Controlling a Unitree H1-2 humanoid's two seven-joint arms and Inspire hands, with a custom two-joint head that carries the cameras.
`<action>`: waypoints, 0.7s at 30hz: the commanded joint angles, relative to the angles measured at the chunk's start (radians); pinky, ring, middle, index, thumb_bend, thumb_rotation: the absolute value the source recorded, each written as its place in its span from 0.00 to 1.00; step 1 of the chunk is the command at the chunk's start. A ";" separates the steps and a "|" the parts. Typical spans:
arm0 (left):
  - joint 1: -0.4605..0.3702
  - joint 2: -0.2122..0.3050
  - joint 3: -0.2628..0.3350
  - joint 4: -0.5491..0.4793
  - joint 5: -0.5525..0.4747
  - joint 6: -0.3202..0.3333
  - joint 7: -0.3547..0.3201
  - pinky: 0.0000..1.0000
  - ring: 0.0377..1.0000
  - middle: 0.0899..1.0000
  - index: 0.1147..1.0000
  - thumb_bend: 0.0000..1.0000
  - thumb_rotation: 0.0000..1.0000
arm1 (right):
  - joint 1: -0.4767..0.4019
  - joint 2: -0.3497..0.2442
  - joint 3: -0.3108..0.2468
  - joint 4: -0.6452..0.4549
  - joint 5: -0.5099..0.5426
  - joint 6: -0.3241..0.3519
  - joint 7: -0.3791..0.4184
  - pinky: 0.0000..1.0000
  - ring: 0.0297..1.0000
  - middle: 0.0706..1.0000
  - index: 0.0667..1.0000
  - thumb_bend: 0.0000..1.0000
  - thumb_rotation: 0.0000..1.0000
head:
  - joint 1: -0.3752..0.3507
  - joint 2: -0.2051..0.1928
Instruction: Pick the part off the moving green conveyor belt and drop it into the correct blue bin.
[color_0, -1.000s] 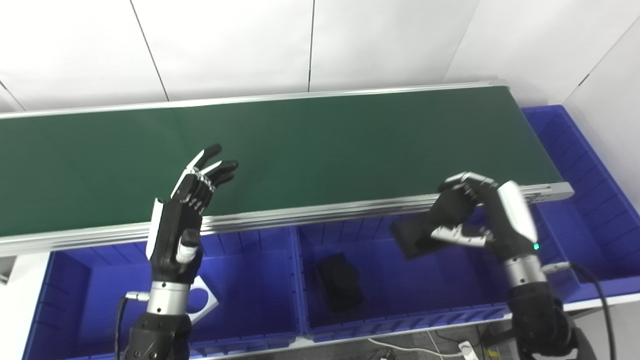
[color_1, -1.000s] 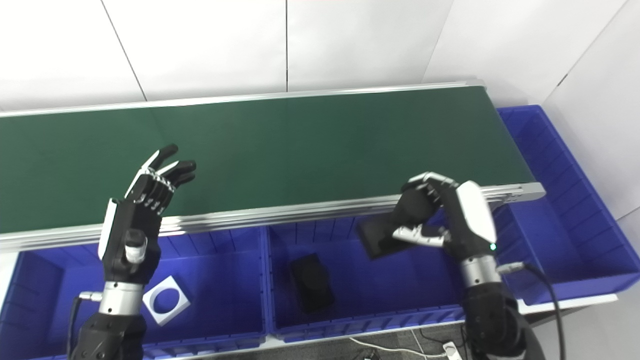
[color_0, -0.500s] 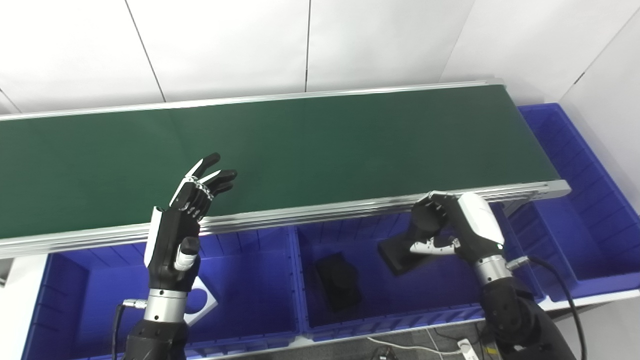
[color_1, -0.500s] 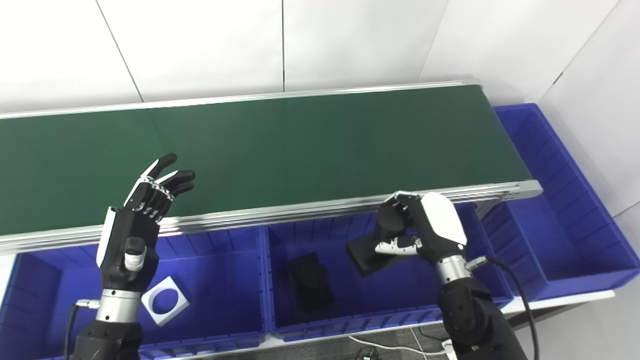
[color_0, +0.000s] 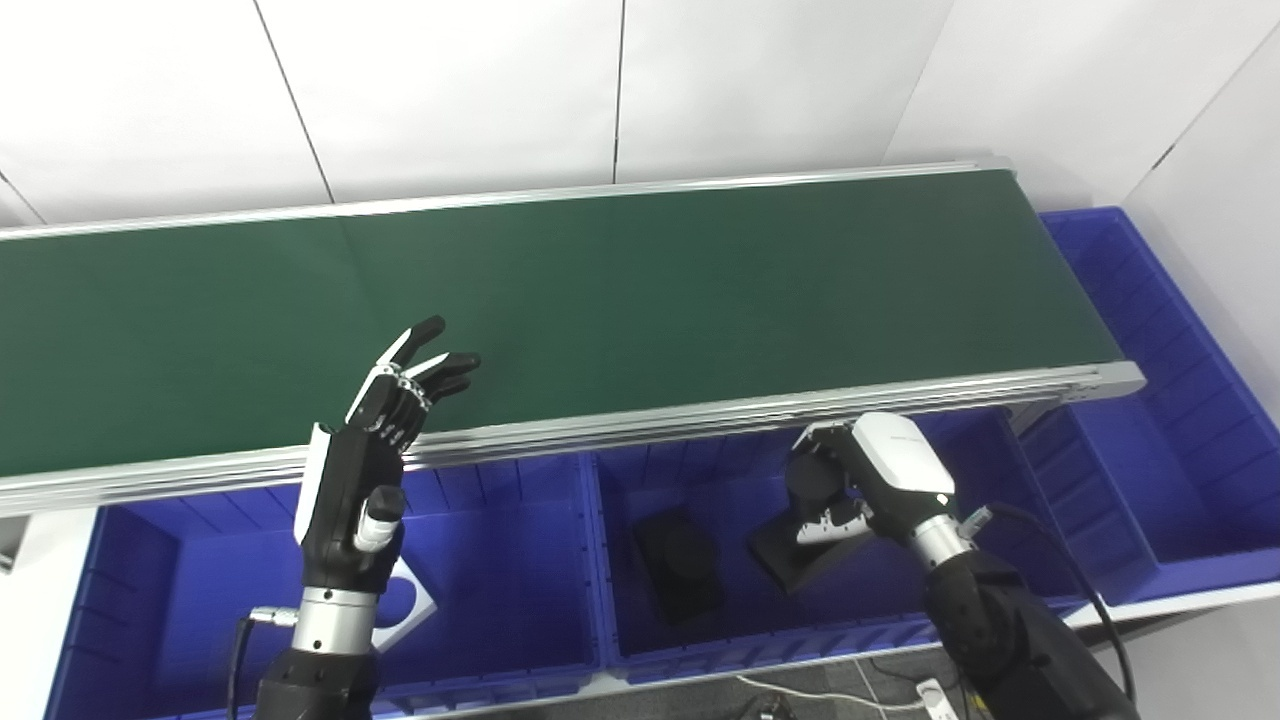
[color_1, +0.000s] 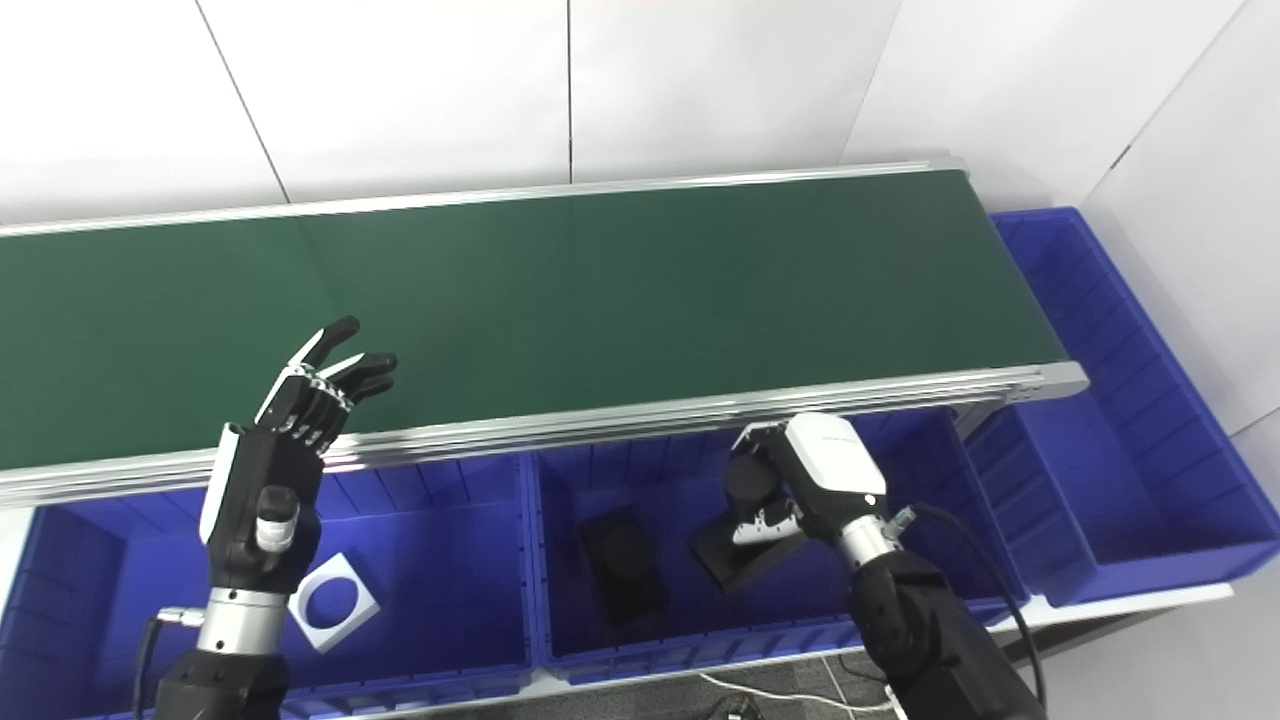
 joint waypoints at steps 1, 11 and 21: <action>-0.003 -0.007 -0.001 -0.035 -0.003 -0.024 -0.007 0.76 0.77 0.71 0.84 0.92 0.91 | -0.017 -0.024 -0.001 -0.014 0.011 -0.055 -0.036 0.33 0.37 0.42 0.50 0.51 0.00 | 0.003 -0.001; 0.006 -0.004 0.000 -0.038 -0.012 -0.022 -0.010 0.77 0.77 0.71 0.83 0.94 0.90 | -0.002 -0.033 0.023 -0.055 -0.017 -0.020 -0.032 0.37 0.40 0.46 0.48 0.52 0.00 | -0.007 -0.017; 0.006 -0.001 0.001 -0.026 -0.004 -0.034 -0.012 0.78 0.77 0.70 0.83 0.92 0.91 | 0.020 -0.041 0.007 -0.135 0.060 0.040 0.114 0.56 0.74 0.81 0.74 1.00 0.38 | -0.003 -0.004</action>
